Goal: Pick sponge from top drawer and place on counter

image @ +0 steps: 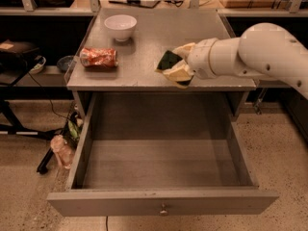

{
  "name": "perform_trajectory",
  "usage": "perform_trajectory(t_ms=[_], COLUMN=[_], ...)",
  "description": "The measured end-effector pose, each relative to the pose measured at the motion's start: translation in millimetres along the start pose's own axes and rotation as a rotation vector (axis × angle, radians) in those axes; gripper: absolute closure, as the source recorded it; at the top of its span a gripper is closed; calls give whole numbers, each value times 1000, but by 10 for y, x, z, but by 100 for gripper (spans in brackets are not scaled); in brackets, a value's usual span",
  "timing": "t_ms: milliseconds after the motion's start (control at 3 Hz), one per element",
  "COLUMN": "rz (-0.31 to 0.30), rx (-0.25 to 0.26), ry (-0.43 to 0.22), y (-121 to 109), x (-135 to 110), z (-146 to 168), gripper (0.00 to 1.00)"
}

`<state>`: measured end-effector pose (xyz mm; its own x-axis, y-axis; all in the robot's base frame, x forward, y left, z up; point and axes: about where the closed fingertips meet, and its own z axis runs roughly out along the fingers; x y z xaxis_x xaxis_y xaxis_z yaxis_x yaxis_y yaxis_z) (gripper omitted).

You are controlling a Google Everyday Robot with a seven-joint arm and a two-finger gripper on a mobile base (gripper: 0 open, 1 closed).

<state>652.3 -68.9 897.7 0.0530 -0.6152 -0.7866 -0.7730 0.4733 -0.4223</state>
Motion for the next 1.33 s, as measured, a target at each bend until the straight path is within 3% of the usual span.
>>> perform_trajectory(t_ms=[667,1000,1333], rz=[-5,-19,-20], rx=[76,83,57], ry=[37,45,55], y=[-240,-339,-378], x=[7,-40,-14], z=[232,354,468], gripper=[100,100,100])
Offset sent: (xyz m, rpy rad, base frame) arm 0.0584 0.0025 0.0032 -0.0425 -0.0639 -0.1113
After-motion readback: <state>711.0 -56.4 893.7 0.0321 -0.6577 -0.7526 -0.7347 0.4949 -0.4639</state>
